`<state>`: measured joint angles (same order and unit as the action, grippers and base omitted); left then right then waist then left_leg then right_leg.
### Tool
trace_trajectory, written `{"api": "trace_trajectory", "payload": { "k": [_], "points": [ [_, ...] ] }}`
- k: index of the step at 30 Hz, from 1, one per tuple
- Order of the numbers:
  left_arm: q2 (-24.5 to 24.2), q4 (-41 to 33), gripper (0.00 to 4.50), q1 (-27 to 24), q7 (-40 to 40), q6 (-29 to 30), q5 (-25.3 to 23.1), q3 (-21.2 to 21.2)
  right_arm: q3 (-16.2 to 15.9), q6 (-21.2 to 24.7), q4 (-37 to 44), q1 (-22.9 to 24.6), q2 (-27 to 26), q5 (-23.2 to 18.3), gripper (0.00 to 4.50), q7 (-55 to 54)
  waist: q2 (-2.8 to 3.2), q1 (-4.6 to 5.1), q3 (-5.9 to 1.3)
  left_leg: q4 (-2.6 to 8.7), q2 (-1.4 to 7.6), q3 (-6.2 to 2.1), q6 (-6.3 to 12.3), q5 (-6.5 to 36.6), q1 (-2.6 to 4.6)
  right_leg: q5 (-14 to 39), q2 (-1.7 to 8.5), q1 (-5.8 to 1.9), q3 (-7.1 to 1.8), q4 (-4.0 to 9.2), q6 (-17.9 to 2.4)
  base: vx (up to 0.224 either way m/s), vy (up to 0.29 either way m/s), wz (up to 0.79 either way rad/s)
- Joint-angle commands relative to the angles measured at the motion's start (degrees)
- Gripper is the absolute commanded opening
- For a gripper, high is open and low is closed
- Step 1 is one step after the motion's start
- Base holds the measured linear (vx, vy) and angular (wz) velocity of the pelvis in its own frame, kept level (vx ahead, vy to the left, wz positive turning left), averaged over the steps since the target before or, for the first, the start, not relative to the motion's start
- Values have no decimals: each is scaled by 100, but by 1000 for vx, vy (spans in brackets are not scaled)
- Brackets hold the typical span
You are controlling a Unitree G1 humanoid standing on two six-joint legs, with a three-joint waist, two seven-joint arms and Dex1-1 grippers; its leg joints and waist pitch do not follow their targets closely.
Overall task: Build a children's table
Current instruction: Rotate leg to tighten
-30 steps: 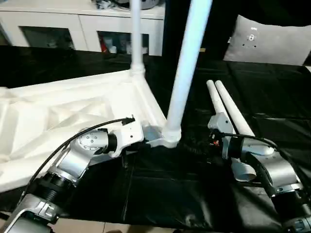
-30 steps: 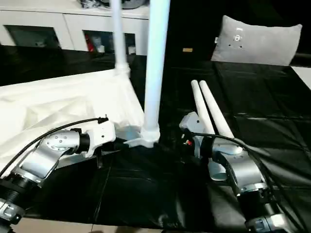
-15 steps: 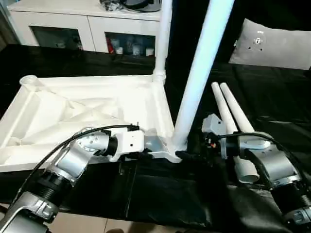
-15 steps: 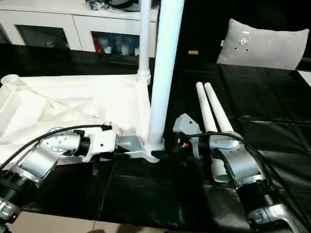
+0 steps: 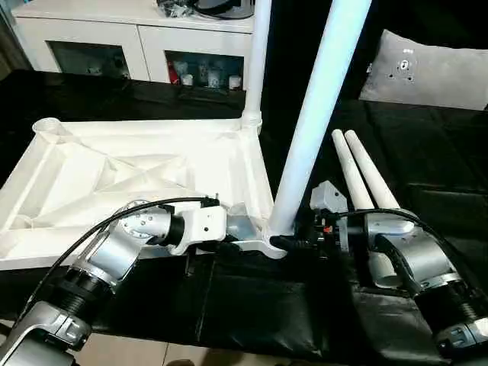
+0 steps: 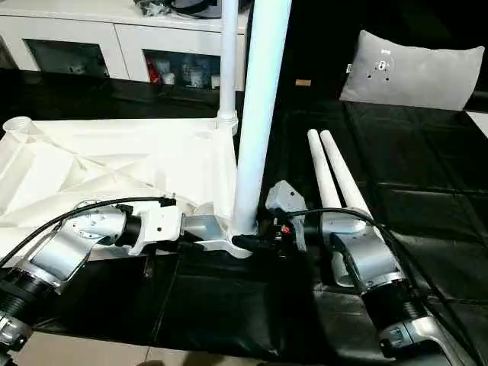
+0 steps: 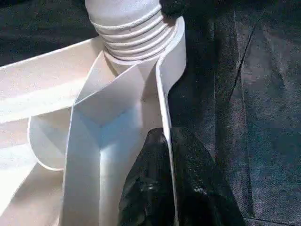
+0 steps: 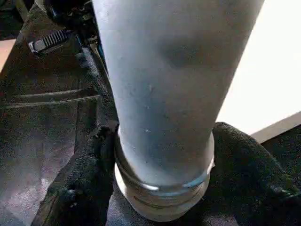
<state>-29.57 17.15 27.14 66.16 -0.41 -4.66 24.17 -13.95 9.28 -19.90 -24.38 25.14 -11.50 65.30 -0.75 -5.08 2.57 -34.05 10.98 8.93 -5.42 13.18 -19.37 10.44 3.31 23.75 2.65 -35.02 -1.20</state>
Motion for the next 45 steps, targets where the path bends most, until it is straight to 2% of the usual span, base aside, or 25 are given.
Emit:
{"api": "trace_trajectory", "payload": {
  "k": [1,5,7,9,10,11,12,13,15,16,17,18,20,21,23,24,25,26,27,30,33,38,40,41,45],
  "points": [
    [-44,-75,0,-112,316,-62,-148,331,16,7,-27,-45,-35,-28,281,17,-19,14,-348,354,167,35,386,178,-62,318,405,-401,-249,287,-1412,0,0,0],
    [-32,-84,0,-138,286,15,-117,300,-13,54,65,71,-67,-49,273,42,-15,15,-346,357,171,35,368,199,-49,351,399,-392,-249,289,-1405,0,0,0],
    [43,-153,0,-191,123,266,-87,226,29,193,216,228,-156,-122,271,-67,-31,10,-339,366,179,34,337,253,-42,445,406,-393,-254,295,-1380,0,0,0],
    [285,-279,0,-236,-279,746,10,36,127,446,353,348,-387,-74,270,-670,-40,37,-322,386,185,35,292,275,-51,501,406,-396,-256,309,-1363,0,0,0],
    [297,-283,0,-237,-295,763,15,28,130,452,354,350,-396,-64,269,-701,-27,24,-315,389,181,32,267,337,-36,619,406,-383,-250,326,-1339,0,0,0],
    [461,-347,0,-232,-529,1013,69,-72,187,551,306,347,-565,113,269,-1231,-30,35,-303,395,179,38,238,428,-26,782,398,-371,-252,347,-1302,0,0,0],
    [543,-375,0,-226,-641,1134,88,-116,228,635,275,340,-656,177,268,-1491,-30,48,-273,425,161,26,104,732,-12,1497,406,-372,-248,427,-1119,0,0,0],
    [594,-393,0,-221,-713,1211,100,-143,254,688,255,335,-714,218,268,-1655,-24,67,-272,432,155,24,72,797,-24,1681,412,-370,-255,435,-1056,0,0,0],
    [982,-470,0,-147,-1210,1687,152,-309,509,980,178,294,-1176,223,268,-2536,-2,115,-255,452,147,5,-52,955,-17,2115,405,-348,-252,483,-872,0,0,0],
    [1129,-478,0,-111,-1393,1821,143,-346,597,1066,155,267,-1339,226,268,-2829,-22,155,-266,453,131,-7,-71,1003,-28,2281,402,-351,-243,511,-779,0,0,0],
    [1280,-465,0,-73,-1599,1936,107,-377,626,1089,113,233,-1458,309,268,-3099,31,167,-260,460,132,-19,-111,992,-31,2271,401,-349,-245,502,-760,0,0,0],
    [1434,-450,0,-35,-1809,2056,64,-409,646,1110,72,200,-1572,407,268,-3363,0,197,-273,454,120,-25,-84,958,-52,2244,396,-366,-239,518,-722,0,0,0],
    [1675,-443,0,17,-2100,2269,-11,-460,715,1245,43,160,-1754,517,267,-3734,13,216,-275,436,116,-13,-45,927,-30,2071,376,-331,-247,519,-770,0,0,0],
    [1924,-429,0,65,-2404,2455,-58,-531,810,1411,39,126,-1934,548,267,-4101,0,225,-274,431,104,-7,-22,862,-51,1987,367,-348,-254,511,-785,0,0,0],
    [2197,-400,0,124,-2749,2625,-100,-599,861,1541,29,90,-2116,612,267,-4481,12,215,-290,420,109,-5,7,735,-45,1821,374,-347,-254,500,-829,0,0,0],
    [2308,-390,0,150,-2914,2688,-138,-614,853,1517,21,84,-2188,670,267,-4623,21,196,-319,409,113,-8,41,519,-67,1434,370,-373,-252,456,-892,0,0,0],
    [2344,-389,0,170,-2984,2723,-186,-592,843,1423,11,88,-2241,689,267,-4652,37,189,-322,407,117,-11,46,457,-69,1274,373,-373,-251,440,-931,0,0,0],
    [2343,-388,0,178,-2992,2727,-208,-574,837,1363,6,93,-2258,682,323,-4634,34,189,-326,397,117,-8,87,399,-75,1042,370,-378,-248,426,-983,0,0,0],
    [2333,-386,0,179,-2992,2721,-220,-567,843,1360,11,97,-2263,671,337,-4631,35,187,-328,398,114,-8,105,371,-76,946,368,-384,-247,417,-1012,0,0,0],
    [2116,-348,0,186,-2954,2640,-378,-504,869,1291,120,157,-2244,612,360,-4539,38,181,-321,402,117,-3,185,385,-76,815,376,-393,-247,413,-1083,0,0,0],
    [1891,-300,0,162,-2863,2572,-418,-568,903,1171,279,209,-2099,574,385,-4325,39,196,-300,419,121,-2,169,608,-78,1168,387,-396,-250,450,-1009,0,0,0],
    [1669,-239,0,142,-2728,2435,-400,-598,912,1024,425,274,-1821,510,422,-3959,36,225,-299,415,118,-11,178,636,-92,1318,386,-402,-246,460,-939,0,0,0],
    [1430,-167,0,117,-2455,2217,-342,-592,936,947,607,355,-1451,380,443,-3357,46,226,-302,404,123,-8,239,573,-90,1197,389,-397,-251,455,-988,0,0,0],
    [1430,-167,0,117,-2455,2217,-342,-592,936,947,607,355,-1451,380,443,-3357,64,226,-309,396,120,-11,255,547,-91,1124,382,-398,-248,439,-1022,0,0,0],
    [1150,-66,0,102,-2110,2017,-280,-539,838,757,663,412,-862,385,443,-2608,64,197,-346,352,123,0,374,166,-103,348,368,-418,-242,351,-1252,0,0,0]
  ]
}}
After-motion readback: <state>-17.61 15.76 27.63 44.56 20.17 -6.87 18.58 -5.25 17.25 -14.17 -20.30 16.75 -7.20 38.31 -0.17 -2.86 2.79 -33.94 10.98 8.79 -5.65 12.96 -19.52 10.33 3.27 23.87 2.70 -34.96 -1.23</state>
